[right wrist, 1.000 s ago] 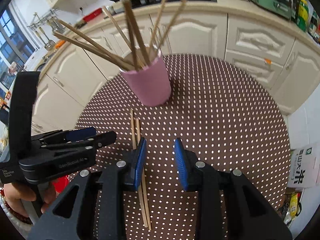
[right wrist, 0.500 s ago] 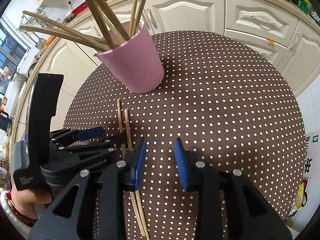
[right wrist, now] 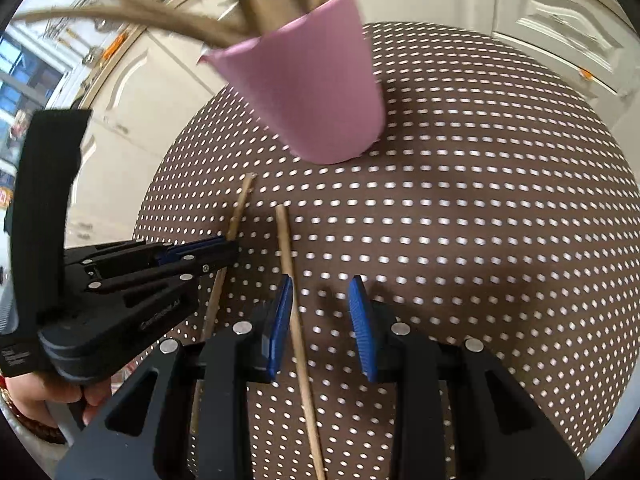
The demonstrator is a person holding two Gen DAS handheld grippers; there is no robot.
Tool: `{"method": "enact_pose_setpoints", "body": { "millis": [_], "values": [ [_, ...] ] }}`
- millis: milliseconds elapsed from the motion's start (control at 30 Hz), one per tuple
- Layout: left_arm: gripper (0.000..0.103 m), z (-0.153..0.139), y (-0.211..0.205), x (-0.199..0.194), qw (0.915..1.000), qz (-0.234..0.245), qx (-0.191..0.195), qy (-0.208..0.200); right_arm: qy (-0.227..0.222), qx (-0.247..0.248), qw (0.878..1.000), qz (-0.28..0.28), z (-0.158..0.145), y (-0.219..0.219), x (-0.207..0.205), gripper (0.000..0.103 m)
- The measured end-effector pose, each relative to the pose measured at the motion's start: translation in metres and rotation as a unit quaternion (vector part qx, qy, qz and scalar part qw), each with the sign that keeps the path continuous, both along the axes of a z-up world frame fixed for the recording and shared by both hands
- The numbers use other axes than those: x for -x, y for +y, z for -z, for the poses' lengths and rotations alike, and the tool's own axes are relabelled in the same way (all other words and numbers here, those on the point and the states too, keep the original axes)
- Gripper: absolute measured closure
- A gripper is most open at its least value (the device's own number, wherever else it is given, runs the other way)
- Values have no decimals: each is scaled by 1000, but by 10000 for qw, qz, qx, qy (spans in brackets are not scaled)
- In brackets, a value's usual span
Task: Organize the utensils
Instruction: 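Return the left gripper to the remaining sticks and grasp one while the right gripper grasps another, then carry the left gripper's stick into the pink cup while the right gripper inserts its stick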
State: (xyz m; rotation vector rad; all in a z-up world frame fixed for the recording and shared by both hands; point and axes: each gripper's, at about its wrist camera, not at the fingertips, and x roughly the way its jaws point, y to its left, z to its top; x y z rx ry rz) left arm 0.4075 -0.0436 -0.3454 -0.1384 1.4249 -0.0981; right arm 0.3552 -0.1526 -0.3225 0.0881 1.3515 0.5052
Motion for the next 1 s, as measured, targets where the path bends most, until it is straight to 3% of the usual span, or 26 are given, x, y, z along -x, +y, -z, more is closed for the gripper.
{"method": "enact_pose_setpoints", "body": {
  "millis": [233,300,433,600,767,1000],
  "values": [
    [97,3,16,1,9993,-36,355,84,173,383,9977,-528,13,33,-5,77],
    [97,6,19,4,9992,-27,388,95,140,562,9962,-647,15,41,-5,80],
    [97,7,26,7,9987,-15,498,112,70,857,9938,-702,16,47,-8,96],
    [97,-6,30,22,9982,49,602,28,107,891,9933,-735,16,51,-13,98],
    [97,-24,33,28,9974,191,678,-160,116,397,9980,-479,1,40,-14,98],
    [97,-58,36,34,9952,204,809,-511,-380,-22,9991,-187,-50,16,-3,98]
  ]
}}
